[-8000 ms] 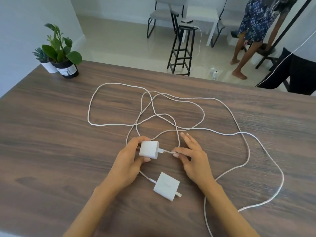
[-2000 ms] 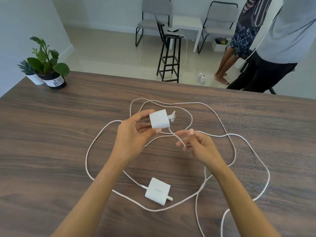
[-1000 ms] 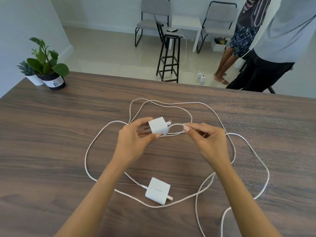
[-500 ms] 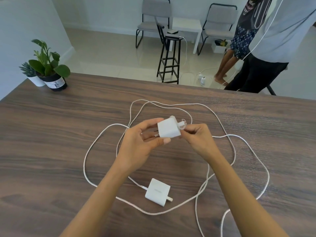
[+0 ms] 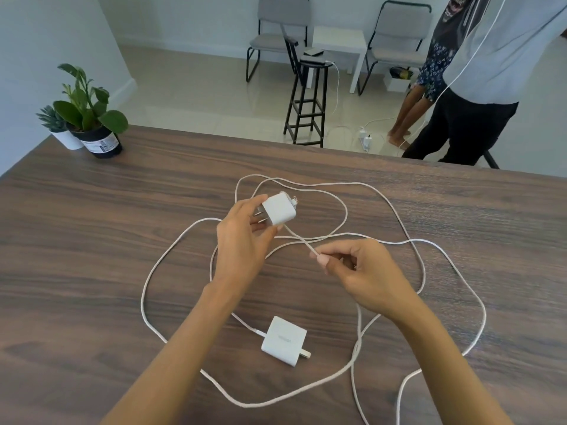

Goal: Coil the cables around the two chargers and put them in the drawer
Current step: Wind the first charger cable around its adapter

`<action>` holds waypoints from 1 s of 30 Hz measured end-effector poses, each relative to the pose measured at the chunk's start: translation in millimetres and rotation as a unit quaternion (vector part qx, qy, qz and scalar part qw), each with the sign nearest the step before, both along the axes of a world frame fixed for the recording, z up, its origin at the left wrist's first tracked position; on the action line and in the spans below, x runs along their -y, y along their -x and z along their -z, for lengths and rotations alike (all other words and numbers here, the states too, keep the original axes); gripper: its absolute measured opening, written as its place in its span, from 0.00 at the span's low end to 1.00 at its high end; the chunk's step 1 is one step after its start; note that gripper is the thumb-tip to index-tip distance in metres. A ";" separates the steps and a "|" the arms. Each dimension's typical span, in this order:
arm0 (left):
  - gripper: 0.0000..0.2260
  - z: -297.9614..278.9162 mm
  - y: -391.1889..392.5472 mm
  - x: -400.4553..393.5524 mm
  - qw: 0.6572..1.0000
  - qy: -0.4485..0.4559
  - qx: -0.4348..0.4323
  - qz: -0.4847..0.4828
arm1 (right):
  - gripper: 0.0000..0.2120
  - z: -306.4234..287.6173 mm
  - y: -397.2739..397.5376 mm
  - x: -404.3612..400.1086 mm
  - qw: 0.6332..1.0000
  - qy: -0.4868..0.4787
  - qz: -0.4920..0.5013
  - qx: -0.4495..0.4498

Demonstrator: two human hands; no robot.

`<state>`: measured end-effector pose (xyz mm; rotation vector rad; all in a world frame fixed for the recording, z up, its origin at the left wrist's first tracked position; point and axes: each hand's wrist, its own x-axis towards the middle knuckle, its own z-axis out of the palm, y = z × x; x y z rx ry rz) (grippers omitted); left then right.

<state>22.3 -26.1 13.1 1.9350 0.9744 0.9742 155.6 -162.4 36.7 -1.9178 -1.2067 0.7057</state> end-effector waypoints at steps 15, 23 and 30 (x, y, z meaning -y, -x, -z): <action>0.25 8.9 9.1 6.3 0.986 0.082 -0.012 0.147 | 0.11 -33.7 -20.8 -10.9 0.998 -0.019 -0.031 0.053; 0.25 -1.2 17.4 25.6 0.938 0.253 0.022 0.235 | 0.08 -19.6 -47.3 -42.7 0.998 -0.047 0.032 0.035; 0.24 -14.5 20.9 24.6 0.929 0.275 0.087 0.233 | 0.08 13.4 -47.7 -44.4 0.998 -0.034 0.046 -0.038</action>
